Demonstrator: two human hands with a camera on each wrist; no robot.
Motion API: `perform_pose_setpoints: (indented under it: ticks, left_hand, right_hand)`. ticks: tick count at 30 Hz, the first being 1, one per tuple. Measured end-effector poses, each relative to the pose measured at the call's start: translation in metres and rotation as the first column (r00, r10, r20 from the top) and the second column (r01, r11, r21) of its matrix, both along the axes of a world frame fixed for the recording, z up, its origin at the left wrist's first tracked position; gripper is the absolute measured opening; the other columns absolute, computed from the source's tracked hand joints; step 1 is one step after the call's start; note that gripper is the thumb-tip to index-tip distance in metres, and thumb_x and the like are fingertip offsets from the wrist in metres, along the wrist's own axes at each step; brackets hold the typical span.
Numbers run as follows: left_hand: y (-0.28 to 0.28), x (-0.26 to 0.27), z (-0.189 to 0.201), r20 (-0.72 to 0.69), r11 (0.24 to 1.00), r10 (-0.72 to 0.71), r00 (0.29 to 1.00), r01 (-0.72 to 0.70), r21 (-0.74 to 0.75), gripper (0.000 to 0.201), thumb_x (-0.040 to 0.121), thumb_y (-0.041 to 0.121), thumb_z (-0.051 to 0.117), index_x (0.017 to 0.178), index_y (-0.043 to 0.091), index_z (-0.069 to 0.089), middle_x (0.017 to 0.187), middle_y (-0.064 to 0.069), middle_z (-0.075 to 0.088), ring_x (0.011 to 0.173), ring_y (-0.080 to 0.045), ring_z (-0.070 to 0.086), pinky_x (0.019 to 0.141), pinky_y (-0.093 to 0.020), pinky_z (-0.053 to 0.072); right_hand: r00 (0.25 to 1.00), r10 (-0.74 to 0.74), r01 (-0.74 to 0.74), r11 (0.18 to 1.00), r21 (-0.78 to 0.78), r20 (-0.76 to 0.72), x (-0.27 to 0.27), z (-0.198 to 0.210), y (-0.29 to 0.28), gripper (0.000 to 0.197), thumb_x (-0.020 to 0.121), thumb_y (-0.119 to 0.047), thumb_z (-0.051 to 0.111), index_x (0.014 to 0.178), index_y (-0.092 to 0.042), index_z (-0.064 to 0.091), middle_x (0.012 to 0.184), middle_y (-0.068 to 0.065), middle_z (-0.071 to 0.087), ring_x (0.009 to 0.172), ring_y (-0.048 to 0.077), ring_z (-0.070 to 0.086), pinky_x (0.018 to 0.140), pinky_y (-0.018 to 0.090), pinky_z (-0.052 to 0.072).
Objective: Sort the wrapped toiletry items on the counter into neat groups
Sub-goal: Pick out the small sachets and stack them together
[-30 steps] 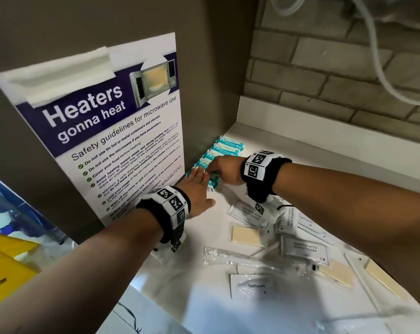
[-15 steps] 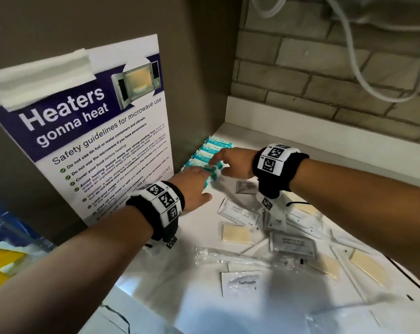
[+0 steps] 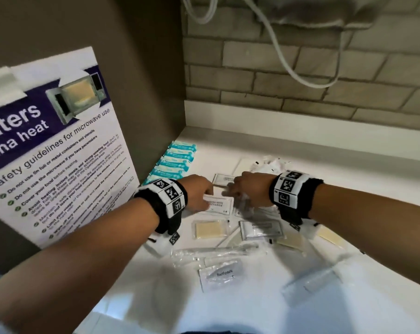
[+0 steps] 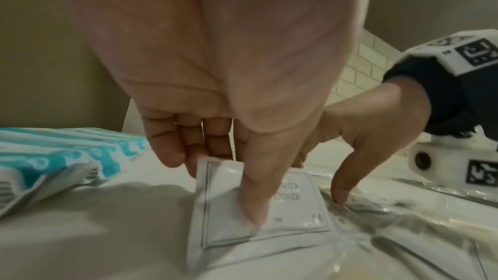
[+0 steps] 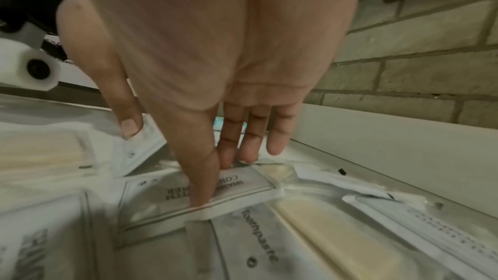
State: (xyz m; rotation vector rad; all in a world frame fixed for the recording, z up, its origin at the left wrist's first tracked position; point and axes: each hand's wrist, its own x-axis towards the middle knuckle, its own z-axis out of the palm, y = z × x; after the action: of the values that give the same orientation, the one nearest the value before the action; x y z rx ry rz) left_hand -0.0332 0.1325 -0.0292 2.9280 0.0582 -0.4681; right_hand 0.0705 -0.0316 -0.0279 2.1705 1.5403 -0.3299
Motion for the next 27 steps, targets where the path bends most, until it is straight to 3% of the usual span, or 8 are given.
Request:
perform_pose_setpoints:
  ticks: [8,10,13,16,19,22,25,27]
  left_hand:
    - [0.015,0.009,0.013,0.111,0.989,0.109,0.988,-0.097,-0.115,0.023,0.094,0.026,0.054,0.115,0.017,0.057,0.116,-0.007,0.064,0.092,-0.02,0.053,0.077,-0.026,0.037]
    - [0.016,0.014,0.015,0.149,0.977,0.17,0.974,-0.147,-0.155,0.027,0.096,0.022,0.049,0.122,0.014,0.051,0.121,-0.012,0.061,0.103,-0.027,0.056,0.08,-0.027,0.038]
    - [0.01,0.024,0.015,0.187,0.957,0.239,0.953,-0.198,-0.213,0.031,0.097,0.017,0.046,0.127,0.009,0.046,0.126,-0.015,0.058,0.112,-0.032,0.055,0.084,-0.028,0.038]
    - [-0.002,0.035,0.006,0.144,0.964,0.171,0.975,-0.135,-0.229,0.028,0.095,0.019,0.047,0.123,0.013,0.052,0.126,-0.013,0.055,0.111,-0.031,0.055,0.089,-0.03,0.04]
    - [-0.014,0.044,-0.002,0.111,0.973,0.097,0.989,-0.07,-0.22,0.027,0.093,0.023,0.054,0.119,0.02,0.056,0.123,-0.01,0.043,0.105,-0.029,0.057,0.091,-0.026,0.038]
    - [-0.022,0.054,-0.002,0.067,0.986,0.093,0.993,-0.083,-0.146,0.039,0.088,0.027,0.063,0.126,0.023,0.053,0.13,-0.011,0.038,0.101,-0.028,0.057,0.094,-0.026,0.04]
    - [-0.027,0.062,-0.001,-0.014,0.997,0.076,0.997,-0.076,-0.006,0.062,0.083,0.037,0.067,0.136,0.016,0.044,0.133,-0.011,0.051,0.111,-0.03,0.058,0.093,-0.033,0.046]
    - [-0.03,0.064,-0.002,-0.01,0.998,0.051,0.999,-0.051,0.036,0.057,0.083,0.039,0.067,0.13,0.01,0.05,0.127,-0.011,0.06,0.11,-0.028,0.059,0.091,-0.034,0.049]
  right_hand:
    - [0.993,-0.112,0.112,0.994,0.015,0.047,-0.001,0.008,-0.002,0.037,0.089,-0.023,0.056,0.126,-0.019,0.052,0.124,0.005,0.053,0.114,0.026,0.045,0.094,0.039,0.046]
    - [0.987,-0.157,0.158,0.985,0.063,-0.013,-0.002,0.018,-0.006,0.038,0.09,-0.028,0.058,0.126,-0.017,0.053,0.122,0.006,0.053,0.114,0.026,0.046,0.094,0.037,0.044]
    - [0.93,-0.3,0.345,0.91,0.229,-0.21,-0.001,0.041,-0.022,0.025,0.091,-0.028,0.059,0.108,-0.01,0.055,0.109,0.009,0.06,0.097,0.028,0.054,0.078,0.032,0.041]
    - [0.882,-0.367,0.451,0.838,0.307,-0.294,0.0,0.057,-0.04,0.017,0.094,-0.023,0.055,0.104,-0.013,0.046,0.1,0.008,0.059,0.083,0.026,0.053,0.073,0.032,0.041]
    - [0.873,-0.385,0.462,0.849,0.256,-0.301,-0.008,0.064,-0.051,0.026,0.091,-0.023,0.058,0.116,-0.019,0.054,0.106,0.004,0.061,0.09,0.026,0.057,0.084,0.035,0.048]
    - [0.869,-0.388,0.452,0.875,0.173,-0.307,-0.02,0.065,-0.056,0.03,0.084,-0.022,0.066,0.114,-0.027,0.066,0.096,-0.006,0.059,0.087,0.015,0.053,0.078,0.025,0.043]
    - [0.854,-0.431,0.458,0.889,0.027,-0.293,-0.027,0.063,-0.057,0.033,0.073,-0.021,0.078,0.106,-0.026,0.073,0.096,0.0,0.066,0.089,0.017,0.06,0.069,0.025,0.046]
    - [0.874,-0.425,0.431,0.902,-0.031,-0.235,-0.028,0.06,-0.054,0.038,0.068,-0.023,0.083,0.104,-0.022,0.072,0.1,0.002,0.066,0.094,0.021,0.062,0.073,0.029,0.048]
